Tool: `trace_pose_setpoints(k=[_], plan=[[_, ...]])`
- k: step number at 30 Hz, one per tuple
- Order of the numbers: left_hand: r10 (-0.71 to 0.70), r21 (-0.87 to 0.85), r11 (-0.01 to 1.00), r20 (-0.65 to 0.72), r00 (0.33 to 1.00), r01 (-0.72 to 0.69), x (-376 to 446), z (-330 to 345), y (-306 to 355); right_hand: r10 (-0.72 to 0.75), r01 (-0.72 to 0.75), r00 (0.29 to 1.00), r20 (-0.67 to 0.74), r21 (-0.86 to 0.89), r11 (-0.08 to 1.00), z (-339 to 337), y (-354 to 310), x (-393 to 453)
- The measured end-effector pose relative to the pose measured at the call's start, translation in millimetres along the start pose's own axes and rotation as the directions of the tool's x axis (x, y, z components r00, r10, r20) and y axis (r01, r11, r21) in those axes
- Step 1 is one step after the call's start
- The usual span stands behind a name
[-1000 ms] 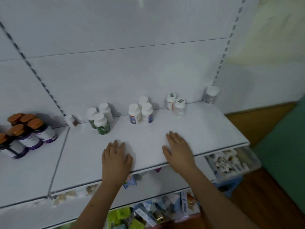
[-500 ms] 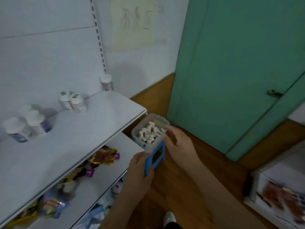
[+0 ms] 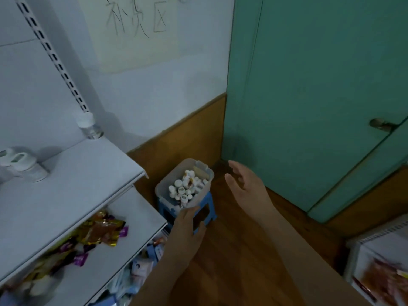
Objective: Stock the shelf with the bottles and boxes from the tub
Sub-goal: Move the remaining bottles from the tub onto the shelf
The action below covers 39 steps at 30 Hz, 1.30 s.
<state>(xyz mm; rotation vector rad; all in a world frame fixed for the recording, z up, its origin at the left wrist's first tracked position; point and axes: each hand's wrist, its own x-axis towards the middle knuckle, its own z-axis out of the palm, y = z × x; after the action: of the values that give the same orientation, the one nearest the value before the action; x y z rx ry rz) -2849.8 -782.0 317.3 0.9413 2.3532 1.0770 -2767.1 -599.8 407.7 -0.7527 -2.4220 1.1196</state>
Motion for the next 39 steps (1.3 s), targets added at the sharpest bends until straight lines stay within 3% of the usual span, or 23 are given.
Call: trace_pose_setpoints(k=[8,22,29,39], plan=[[-0.225,-0.015,0.974,-0.026,0.974,0.225,55,29,-13,0.067,-0.074,0.995,0.077,0.094,0.993,-15,58,75],[-0.480,-0.126,0.872,-0.017,0.877,0.474,199,12,-92,0.017,-0.009,0.935,0.355,-0.025,1.000,81,68,267],[-0.648,-0.263,0.746,-0.078,0.757,0.611,230,6,-125,0.028,0.027,0.860,0.509,-0.099,0.995,131,78,318],[-0.823,-0.361,0.540,-0.041,0.566,0.760,270,64,-174,0.089,0.136,0.668,0.739,-0.238,0.962,251,167,377]])
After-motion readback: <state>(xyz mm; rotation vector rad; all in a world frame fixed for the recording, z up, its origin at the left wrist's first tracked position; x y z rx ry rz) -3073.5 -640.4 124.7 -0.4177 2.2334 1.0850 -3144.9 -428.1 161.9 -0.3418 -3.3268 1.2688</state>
